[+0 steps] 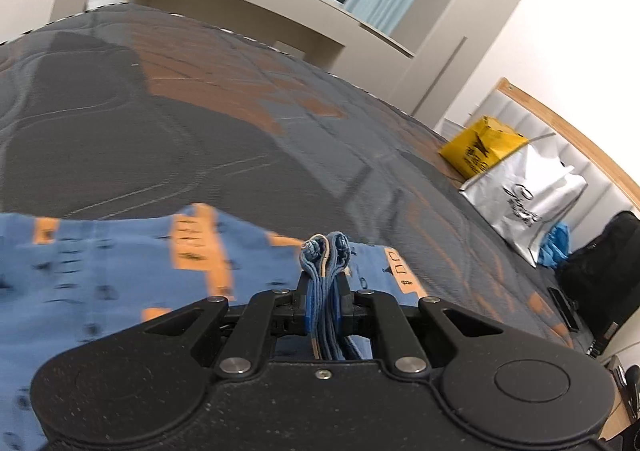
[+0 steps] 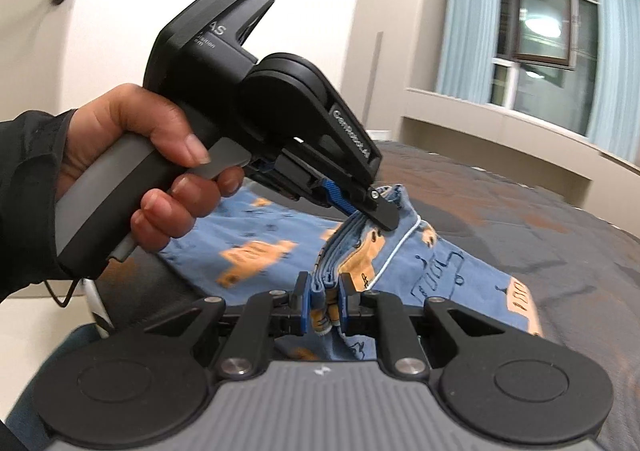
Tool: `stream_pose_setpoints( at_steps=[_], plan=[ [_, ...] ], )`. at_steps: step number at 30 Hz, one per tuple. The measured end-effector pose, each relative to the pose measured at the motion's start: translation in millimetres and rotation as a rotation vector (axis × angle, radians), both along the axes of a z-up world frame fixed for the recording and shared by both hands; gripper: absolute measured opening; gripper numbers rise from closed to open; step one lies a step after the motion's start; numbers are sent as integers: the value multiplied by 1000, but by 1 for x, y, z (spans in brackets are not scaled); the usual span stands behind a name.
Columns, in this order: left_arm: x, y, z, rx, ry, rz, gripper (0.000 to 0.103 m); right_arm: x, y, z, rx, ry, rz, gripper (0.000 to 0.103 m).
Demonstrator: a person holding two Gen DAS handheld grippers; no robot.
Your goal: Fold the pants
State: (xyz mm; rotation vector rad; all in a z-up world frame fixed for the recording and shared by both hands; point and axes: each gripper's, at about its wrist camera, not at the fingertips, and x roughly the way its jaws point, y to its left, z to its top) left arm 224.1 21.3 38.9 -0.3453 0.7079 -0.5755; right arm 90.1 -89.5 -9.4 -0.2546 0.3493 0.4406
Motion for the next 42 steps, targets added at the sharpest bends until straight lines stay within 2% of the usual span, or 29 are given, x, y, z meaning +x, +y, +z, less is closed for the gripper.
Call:
stream_pose_setpoints(
  at_steps=[3,9,13,15,16,17,18,20,22,24,25,26,29,32,36,38,40,42],
  plan=[
    [7,23,-14,-5,38,22,10,8,18,-5,-26,28,35,16],
    [20,44,-45,-22,107,45,11,20,36,-20,-72,93,53,15],
    [22,47,-52,-48,111,46,12,25,36,-17,-80,97,52,16],
    [21,49,-52,-52,106,51,16,25,34,-17,-78,94,59,20],
    [19,47,-51,-48,100,58,20,26,38,-16,-72,93,63,24],
    [17,47,-49,-40,93,68,31,24,34,-15,-58,94,69,30],
    [15,46,-47,-35,84,75,38,30,37,-11,-52,92,69,36],
    [11,49,-43,-34,67,93,62,33,30,-8,-51,78,45,56],
    [7,49,-37,-10,41,125,70,31,19,-8,-53,70,12,65],
    [3,44,-31,46,-2,171,83,28,2,-5,-57,44,-49,81],
    [1,41,-28,75,-23,193,95,27,-8,-4,-61,21,-91,96],
    [-2,36,-26,112,-52,223,102,26,-18,-2,-67,-3,-134,103],
    [-9,18,-23,232,-144,290,102,34,-47,1,-117,-63,-249,103],
    [-10,-4,-26,361,-193,316,102,60,-72,2,-181,-92,-347,103],
    [-3,-24,-36,519,-209,328,102,108,-89,1,-208,-97,-353,103],
    [-2,-24,-40,529,-205,330,103,130,-90,-5,-230,-85,-326,103],
    [0,-19,-41,490,-181,334,103,155,-89,-14,-280,-62,-304,103],
    [5,-13,-44,443,-149,336,103,175,-90,-25,-351,-33,-335,103]
  ],
)
